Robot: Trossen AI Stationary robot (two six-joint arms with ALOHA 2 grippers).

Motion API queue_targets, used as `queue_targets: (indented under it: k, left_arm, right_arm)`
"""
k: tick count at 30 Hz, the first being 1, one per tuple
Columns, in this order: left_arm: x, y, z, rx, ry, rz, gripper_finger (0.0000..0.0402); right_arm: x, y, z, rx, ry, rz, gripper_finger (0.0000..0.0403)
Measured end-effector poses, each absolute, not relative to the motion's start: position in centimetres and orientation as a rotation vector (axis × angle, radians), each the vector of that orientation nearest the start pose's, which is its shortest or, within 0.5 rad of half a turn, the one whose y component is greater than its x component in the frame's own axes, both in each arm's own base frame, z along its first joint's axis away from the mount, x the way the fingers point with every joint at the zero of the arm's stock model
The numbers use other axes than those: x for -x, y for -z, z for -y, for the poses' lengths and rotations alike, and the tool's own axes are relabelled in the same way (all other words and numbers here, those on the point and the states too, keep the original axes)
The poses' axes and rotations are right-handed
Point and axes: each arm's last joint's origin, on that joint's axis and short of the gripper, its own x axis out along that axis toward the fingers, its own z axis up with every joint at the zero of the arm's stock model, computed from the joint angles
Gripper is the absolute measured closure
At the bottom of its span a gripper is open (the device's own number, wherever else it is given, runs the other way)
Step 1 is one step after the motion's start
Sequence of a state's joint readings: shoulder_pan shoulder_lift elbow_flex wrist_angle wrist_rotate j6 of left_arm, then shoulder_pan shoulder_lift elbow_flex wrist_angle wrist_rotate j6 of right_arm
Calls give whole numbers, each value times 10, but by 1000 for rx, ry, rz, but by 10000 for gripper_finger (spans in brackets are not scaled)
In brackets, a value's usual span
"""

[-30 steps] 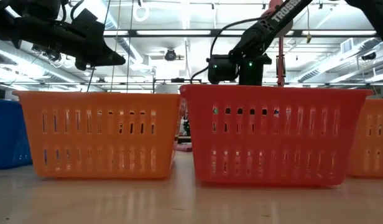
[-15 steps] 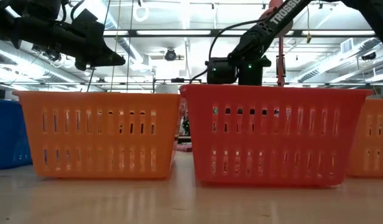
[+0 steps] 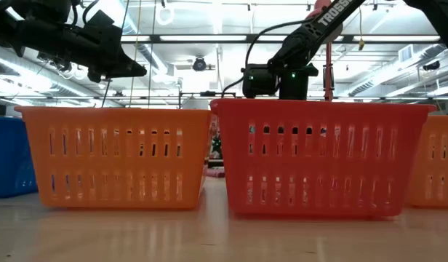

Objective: Sort crayons
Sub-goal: Put the red crayon into the right orange bin

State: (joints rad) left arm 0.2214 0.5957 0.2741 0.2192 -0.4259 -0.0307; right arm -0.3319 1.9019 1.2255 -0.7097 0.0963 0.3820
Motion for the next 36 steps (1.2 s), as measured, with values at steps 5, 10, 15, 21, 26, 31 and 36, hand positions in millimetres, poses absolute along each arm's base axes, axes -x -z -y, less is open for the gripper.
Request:
queue_targets:
  k: [5,10,15,21,26,31,36]
  left_arm:
    - [-140,-221,-44,19,-648,-94,331]
    - [-140,-221,-44,19,-648,-94,331]
    - [-140,-221,-44,19,-648,-94,331]
    - [-140,-222,-44,19,-648,-90,331]
    - [-141,-228,-44,-81,-646,-55,331]
    - [-141,-234,-44,-173,-648,-33,331]
    - [-140,-239,-44,-238,-655,2,331]
  right_arm:
    - [-332,-162,111,-481,599,-1278,366]
    - [-334,-175,98,-541,501,-1248,366]
    - [-334,-196,76,-588,386,-1201,365]
    - [-330,-226,34,-624,321,-1140,365]
    - [-316,-245,-8,-685,353,-1148,365]
    - [-302,-248,-56,-783,435,-1193,365]
    - [-291,-243,-102,-905,511,-1206,364]
